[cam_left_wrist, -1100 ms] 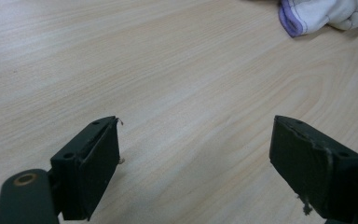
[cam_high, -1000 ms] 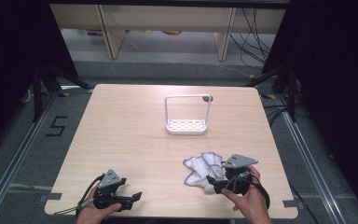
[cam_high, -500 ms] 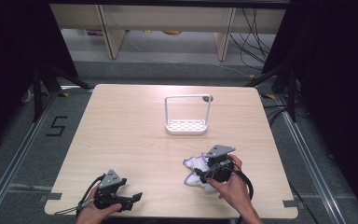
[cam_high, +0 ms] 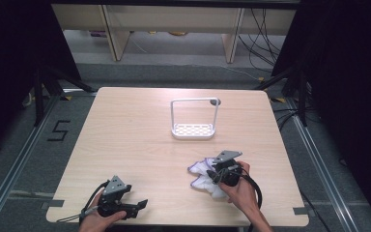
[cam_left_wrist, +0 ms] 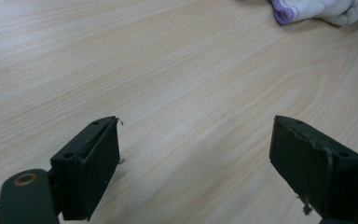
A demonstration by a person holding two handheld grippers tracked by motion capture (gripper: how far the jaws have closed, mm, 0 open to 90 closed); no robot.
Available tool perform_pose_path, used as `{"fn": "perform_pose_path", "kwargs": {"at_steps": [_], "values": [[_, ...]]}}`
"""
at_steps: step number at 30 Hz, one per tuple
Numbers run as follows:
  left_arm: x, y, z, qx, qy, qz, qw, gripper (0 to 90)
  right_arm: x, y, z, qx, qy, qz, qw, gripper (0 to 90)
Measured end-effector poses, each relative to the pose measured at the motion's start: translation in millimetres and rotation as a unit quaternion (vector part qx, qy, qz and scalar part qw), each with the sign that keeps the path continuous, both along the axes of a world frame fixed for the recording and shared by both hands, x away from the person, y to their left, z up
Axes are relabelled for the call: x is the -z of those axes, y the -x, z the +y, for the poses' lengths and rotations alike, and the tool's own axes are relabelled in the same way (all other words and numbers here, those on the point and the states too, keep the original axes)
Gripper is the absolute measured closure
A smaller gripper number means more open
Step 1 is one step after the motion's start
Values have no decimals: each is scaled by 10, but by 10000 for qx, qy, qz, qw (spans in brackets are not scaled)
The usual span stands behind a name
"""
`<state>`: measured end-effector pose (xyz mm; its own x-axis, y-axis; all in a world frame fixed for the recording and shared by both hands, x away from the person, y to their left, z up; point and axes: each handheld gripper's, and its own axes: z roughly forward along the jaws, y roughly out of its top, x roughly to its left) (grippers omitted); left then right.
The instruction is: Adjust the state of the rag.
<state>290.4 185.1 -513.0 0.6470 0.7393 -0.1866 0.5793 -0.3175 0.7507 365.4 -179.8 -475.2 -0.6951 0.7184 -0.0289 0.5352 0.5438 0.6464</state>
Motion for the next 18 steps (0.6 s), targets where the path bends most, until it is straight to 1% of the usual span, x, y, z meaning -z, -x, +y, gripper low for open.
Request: {"fn": "perform_pose_path", "kwargs": {"at_steps": [1, 2, 3, 4, 5, 7, 8, 9, 10, 11, 12, 13, 14, 15, 16, 18], "values": [[-6, -1, 9, 48, -24, 44, 10000, 155, -55, 7, -8, -146, 39, -90, 9998, 744], [-6, -1, 9, 48, -24, 44, 10000, 155, -55, 7, -8, -146, 39, -90, 9998, 744], [-4, 5, 1, -73, -33, 6, 10000, 155, -94, 20, 0, -195, -90, -236, 9995, 758], [-4, 5, 1, -73, -33, 6, 10000, 155, -94, 20, 0, -195, -90, -236, 9995, 758], [-3, 6, 1, -65, -34, 12, 10000, 155, -176, 44, 5, -277, -207, -192, 9992, 768], [-5, 6, 3, -69, -44, 14, 10000, 155, -201, 47, 10, -322, -244, -223, 9989, 770], [-2, -3, 7, -51, 50, 52, 10000, 155, -285, 65, 37, -383, -386, -405, 9977, 773], [4, -3, 2, -101, 87, 18, 9999, 155, -330, 62, 40, -502, -398, -394, 9972, 773], [4, -3, 2, -101, 87, 18, 9999, 155, -330, 62, 40, -502, -398, -394, 9972, 773], [-1, -5, 10, -96, 53, 39, 9999, 155, -433, 78, 87, -559, -536, -441, 9960, 773], [1, -5, 10, -115, 58, 13, 9999, 155, -433, 78, 87, -559, -536, -441, 9960, 773], [-2, -7, 16, -138, 75, -10, 9999, 155, -498, 76, 145, -653, -630, -464, 9948, 773], [-2, -7, 16, -138, 75, -10, 9999, 155, -498, 76, 145, -653, -630, -464, 9948, 773], [-10, -10, 33, -142, 37, -22, 9999, 155, -561, 58, 225, -779, -755, -524, 9927, 774], [-6, -6, 20, -225, 148, -23, 9996, 155, -591, 50, 254, -865, -778, -537, 9918, 774], [-9, -11, 26, -200, 150, -28, 9997, 155, -665, 50, 380, -992, -902, -501, 9897, 774]]}}
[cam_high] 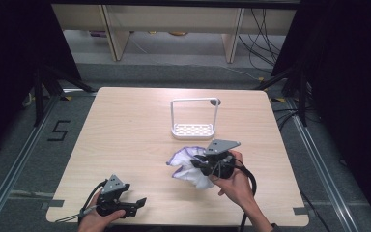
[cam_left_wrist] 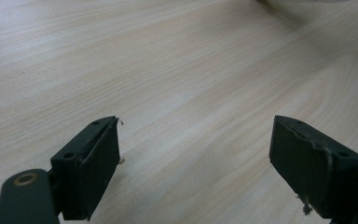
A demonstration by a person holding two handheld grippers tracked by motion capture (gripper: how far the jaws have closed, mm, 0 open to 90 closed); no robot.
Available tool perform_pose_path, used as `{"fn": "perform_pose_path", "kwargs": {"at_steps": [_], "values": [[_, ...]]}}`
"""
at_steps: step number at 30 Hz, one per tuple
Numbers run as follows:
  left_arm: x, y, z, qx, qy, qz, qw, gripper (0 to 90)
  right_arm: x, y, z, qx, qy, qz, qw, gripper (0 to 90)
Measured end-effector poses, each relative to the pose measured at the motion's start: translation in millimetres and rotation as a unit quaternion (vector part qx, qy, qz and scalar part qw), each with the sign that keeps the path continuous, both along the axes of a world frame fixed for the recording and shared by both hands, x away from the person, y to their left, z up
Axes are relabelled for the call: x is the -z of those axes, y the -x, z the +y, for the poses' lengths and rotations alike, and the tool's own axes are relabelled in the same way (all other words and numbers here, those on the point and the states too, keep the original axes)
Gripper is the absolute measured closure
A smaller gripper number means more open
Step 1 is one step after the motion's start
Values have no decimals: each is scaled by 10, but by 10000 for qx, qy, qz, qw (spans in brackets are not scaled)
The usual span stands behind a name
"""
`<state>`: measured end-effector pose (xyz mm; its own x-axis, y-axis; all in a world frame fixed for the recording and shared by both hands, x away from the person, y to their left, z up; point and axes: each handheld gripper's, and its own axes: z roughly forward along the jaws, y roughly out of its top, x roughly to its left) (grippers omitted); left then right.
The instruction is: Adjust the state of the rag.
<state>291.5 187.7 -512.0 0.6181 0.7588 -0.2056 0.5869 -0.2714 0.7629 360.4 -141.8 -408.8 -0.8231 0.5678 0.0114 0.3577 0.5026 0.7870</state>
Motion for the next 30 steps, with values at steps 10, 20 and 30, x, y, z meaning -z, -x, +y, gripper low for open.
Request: {"fn": "perform_pose_path", "kwargs": {"at_steps": [10, 20, 30], "values": [[-39, -2, 73, -336, 222, -76, 9992, 158, 199, -181, 568, -474, 7, 211, 9987, 764], [-39, 9, 66, -279, 238, -36, 9993, 159, 626, -246, 492, -246, 347, 607, 9972, 550], [-21, 0, 46, -229, 230, -34, 9995, 160, 444, -361, 578, 142, 471, 295, 9984, 524]]}}
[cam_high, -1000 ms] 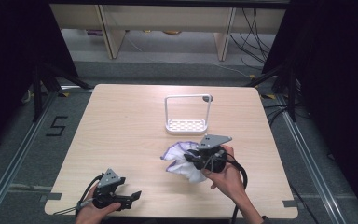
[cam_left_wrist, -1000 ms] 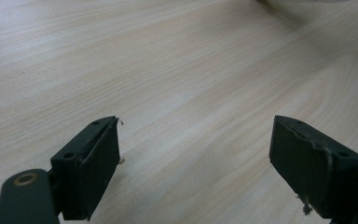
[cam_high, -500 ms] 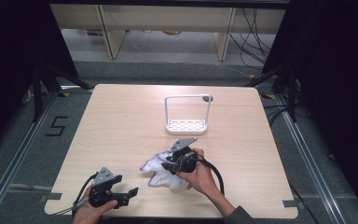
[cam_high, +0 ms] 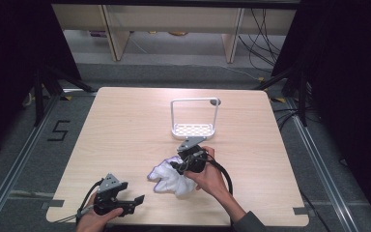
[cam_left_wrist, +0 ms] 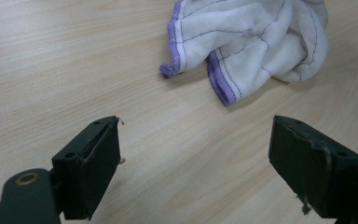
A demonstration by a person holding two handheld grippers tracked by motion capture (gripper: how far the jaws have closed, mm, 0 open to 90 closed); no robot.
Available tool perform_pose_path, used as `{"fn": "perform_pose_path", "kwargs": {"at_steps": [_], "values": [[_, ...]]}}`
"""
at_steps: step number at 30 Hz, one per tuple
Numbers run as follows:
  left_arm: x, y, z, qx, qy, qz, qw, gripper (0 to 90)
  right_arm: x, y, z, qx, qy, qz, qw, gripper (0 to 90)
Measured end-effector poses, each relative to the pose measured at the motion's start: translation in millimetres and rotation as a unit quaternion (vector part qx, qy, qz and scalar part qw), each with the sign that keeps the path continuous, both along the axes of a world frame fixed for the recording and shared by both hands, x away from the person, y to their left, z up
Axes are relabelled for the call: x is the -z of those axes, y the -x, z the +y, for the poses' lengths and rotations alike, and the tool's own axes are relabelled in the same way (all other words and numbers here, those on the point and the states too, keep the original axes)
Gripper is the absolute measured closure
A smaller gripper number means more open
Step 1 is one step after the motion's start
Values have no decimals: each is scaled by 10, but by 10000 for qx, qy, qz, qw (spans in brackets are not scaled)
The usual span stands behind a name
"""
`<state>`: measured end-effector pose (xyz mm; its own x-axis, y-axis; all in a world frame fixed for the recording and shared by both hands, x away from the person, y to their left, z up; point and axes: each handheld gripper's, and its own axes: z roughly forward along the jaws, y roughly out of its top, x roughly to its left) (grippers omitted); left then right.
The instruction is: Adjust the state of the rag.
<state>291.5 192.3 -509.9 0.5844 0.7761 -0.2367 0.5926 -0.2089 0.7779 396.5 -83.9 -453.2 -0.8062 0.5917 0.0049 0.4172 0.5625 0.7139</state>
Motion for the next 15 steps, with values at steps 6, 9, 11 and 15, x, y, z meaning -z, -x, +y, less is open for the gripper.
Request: {"fn": "perform_pose_path", "kwargs": {"at_steps": [6, 9, 11, 15], "values": [[-3, 8, -10, 56, -24, -13, 10000, 160, 114, -95, 4, -264, 417, 75, 9988, 837], [-1, 12, -9, 22, 49, 14, 10000, 160, 34, -63, -36, -352, 236, -107, 9990, 883], [-7, 12, 4, 35, 19, -12, 10000, 160, -61, -41, -106, -328, 115, -255, 9991, 885], [-9, 11, 26, 41, -35, 10, 10000, 160, -238, 19, -259, -337, -186, -257, 9989, 885]]}}
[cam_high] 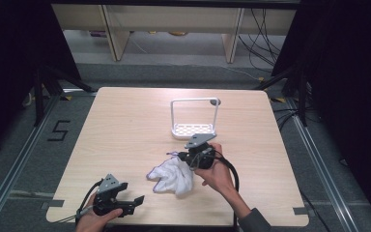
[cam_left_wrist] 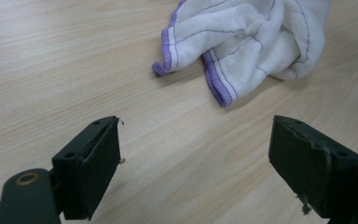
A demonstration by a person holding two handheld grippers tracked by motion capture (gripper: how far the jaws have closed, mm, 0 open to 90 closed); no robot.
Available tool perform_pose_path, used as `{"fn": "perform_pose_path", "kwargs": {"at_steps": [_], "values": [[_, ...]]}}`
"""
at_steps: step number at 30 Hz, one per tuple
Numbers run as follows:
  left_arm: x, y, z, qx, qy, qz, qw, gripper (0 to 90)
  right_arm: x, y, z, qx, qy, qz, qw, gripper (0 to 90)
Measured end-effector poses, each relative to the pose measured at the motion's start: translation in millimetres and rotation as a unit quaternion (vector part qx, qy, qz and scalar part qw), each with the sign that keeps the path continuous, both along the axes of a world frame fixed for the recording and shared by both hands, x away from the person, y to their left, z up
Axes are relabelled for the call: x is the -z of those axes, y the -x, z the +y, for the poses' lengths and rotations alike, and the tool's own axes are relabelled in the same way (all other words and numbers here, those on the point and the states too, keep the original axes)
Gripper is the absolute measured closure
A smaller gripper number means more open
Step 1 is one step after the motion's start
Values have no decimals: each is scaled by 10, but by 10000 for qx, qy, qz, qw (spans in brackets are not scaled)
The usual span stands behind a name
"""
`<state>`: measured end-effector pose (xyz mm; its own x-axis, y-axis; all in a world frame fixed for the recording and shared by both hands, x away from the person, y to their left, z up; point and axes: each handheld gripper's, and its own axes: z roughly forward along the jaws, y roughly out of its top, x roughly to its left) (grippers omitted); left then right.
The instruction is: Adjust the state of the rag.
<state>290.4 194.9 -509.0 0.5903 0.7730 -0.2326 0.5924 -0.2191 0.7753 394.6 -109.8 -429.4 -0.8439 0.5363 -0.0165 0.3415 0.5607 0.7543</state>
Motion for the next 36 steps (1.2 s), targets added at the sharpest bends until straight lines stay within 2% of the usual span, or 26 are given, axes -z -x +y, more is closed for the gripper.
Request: {"fn": "perform_pose_path", "kwargs": {"at_steps": [1, 2, 3, 5, 6, 7, 8, 9, 11, 13, 14, 16, 17, 18, 19, 21, 22, 23, 24, 25, 27, 28, 30, 31, 35, 36], "values": [[2, -2, -12, -45, 74, -26, 10000, 160, -91, 44, -112, 30, -221, -13, 9997, 885], [1, -2, -15, -67, 69, 23, 10000, 160, -130, 58, -189, 66, -314, -24, 9995, 885], [1, -2, -15, -67, 69, 23, 10000, 160, -130, 58, -189, 66, -314, -24, 9995, 885], [8, -6, -12, -53, 139, 30, 9999, 160, -151, 58, -395, 293, -455, -49, 9985, 885], [9, -12, -12, -67, 131, 35, 9999, 160, -104, 26, -488, 340, -535, 56, 9980, 884], [9, -12, -12, -67, 131, 35, 9999, 160, -104, 26, -488, 340, -535, 56, 9980, 884], [11, -20, -21, -100, 148, 40, 9998, 160, -53, 18, -551, 552, -542, 145, 9969, 884], [1, -36, -22, -81, 132, 13, 9999, 160, 61, -44, -681, 742, -457, 207, 9960, 884], [-8, -46, -27, -93, 140, 31, 9999, 161, 108, -73, -732, 816, -414, 240, 9955, 884], [-22, -111, -51, -100, 177, -26, 9998, 161, 178, -114, -822, 1032, -510, 309, 9929, 885], [-28, -134, -59, -105, 149, -48, 9998, 176, 217, -126, -867, 1159, -459, 361, 9915, 885], [-58, -251, -72, -109, 75, -69, 9999, 184, 240, -139, -892, 1154, -367, 398, 9918, 884], [-58, -251, -72, -109, 75, -69, 9999, 204, 240, -139, -892, 1154, -367, 398, 9918, 884], [-87, -373, -114, -82, 47, -121, 9999, 251, 265, -148, -899, 1173, -305, 378, 9919, 884], [-87, -373, -114, -82, 47, -121, 9999, 263, 265, -148, -899, 1173, -305, 378, 9919, 884], [-86, -487, -199, -18, 117, -190, 9997, 292, 272, -152, -897, 1153, -286, 358, 9923, 884], [-74, -608, -276, 58, 67, -181, 9998, 344, 263, -136, -881, 1185, -306, 417, 9916, 884], [-74, -608, -276, 58, 67, -181, 9998, 355, 262, -134, -879, 1185, -301, 426, 9916, 884], [-39, -728, -339, 127, 57, -197, 9997, 392, 264, -142, -888, 1147, -269, 355, 9924, 884], [-39, -728, -339, 127, 57, -197, 9997, 406, 264, -142, -888, 1147, -269, 355, 9924, 884], [-10, -851, -417, 269, -164, -141, 9994, 408, 262, -129, -885, 1131, -285, 376, 9925, 883], [2, -871, -451, 288, -106, -140, 9994, 417, 260, -129, -885, 1120, -291, 387, 9925, 883], [16, -896, -491, 332, -141, -163, 9992, 428, 261, -132, -886, 1101, -299, 386, 9927, 883], [19, -920, -485, 436, -281, -180, 9985, 440, 265, -132, -885, 1090, -303, 370, 9929, 882], [72, -986, -543, 599, -450, -174, 9970, 610, 264, -136, -874, 1064, -323, 372, 9931, 882], [81, -989, -568, 665, -488, -257, 9963, 723, 272, -138, -867, 1059, -327, 321, 9933, 882]]}}
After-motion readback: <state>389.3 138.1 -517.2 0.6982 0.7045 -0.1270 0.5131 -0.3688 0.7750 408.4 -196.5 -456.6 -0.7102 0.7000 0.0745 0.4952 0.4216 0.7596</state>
